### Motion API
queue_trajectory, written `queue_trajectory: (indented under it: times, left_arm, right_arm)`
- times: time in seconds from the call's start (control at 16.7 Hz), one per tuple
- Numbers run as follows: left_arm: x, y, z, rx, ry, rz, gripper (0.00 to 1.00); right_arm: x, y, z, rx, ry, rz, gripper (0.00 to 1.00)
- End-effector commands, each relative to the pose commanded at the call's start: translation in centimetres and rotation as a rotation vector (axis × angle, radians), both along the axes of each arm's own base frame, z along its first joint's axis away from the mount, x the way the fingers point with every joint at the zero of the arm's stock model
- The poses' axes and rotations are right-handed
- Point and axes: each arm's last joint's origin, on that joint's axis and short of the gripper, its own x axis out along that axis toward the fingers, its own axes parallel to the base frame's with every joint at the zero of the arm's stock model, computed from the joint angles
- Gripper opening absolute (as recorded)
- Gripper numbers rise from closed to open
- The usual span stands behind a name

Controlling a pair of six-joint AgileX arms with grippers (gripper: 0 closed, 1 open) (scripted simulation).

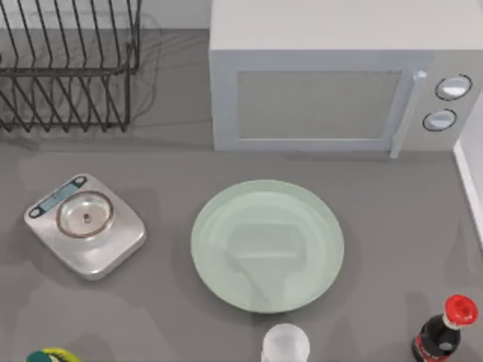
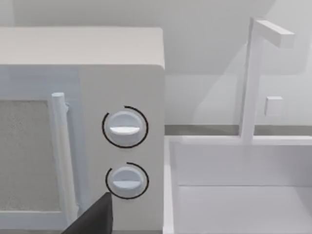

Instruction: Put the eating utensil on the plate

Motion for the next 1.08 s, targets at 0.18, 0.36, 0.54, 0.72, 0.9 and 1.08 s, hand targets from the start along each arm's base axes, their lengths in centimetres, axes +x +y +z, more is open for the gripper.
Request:
queue_trajectory:
  times: [0.18,0.36,0.54,0.72,0.9,1.08]
  left_arm:
    - [3.1,-6.2,-0.3,-0.001,0.010,-0.220,0.00]
    - [4.3,-16.4,-0.9,-0.006,0.038,-0.533,0.00]
    - [2.4,-27.2,-1.5,-0.005,0.058,-0.850,0.00]
    - [-0.2,-34.8,-2.4,0.000,0.052,-1.069,0.00]
    - [-1.9,-38.9,-3.0,0.003,0.022,-1.181,0.00]
    - [-2.1,-39.6,-3.1,0.003,0.014,-1.197,0.00]
  right_arm:
    - [0.0,0.0,0.0,0.000,0.000,0.000,1.00]
    - [0.0,0.0,0.0,0.000,0.000,0.000,1.00]
    - [0.0,0.0,0.0,0.000,0.000,0.000,1.00]
    - [0.0,0.0,0.0,0.000,0.000,0.000,1.00]
    - [0.0,0.0,0.0,0.000,0.000,0.000,1.00]
    - [0.0,0.0,0.0,0.000,0.000,0.000,1.00]
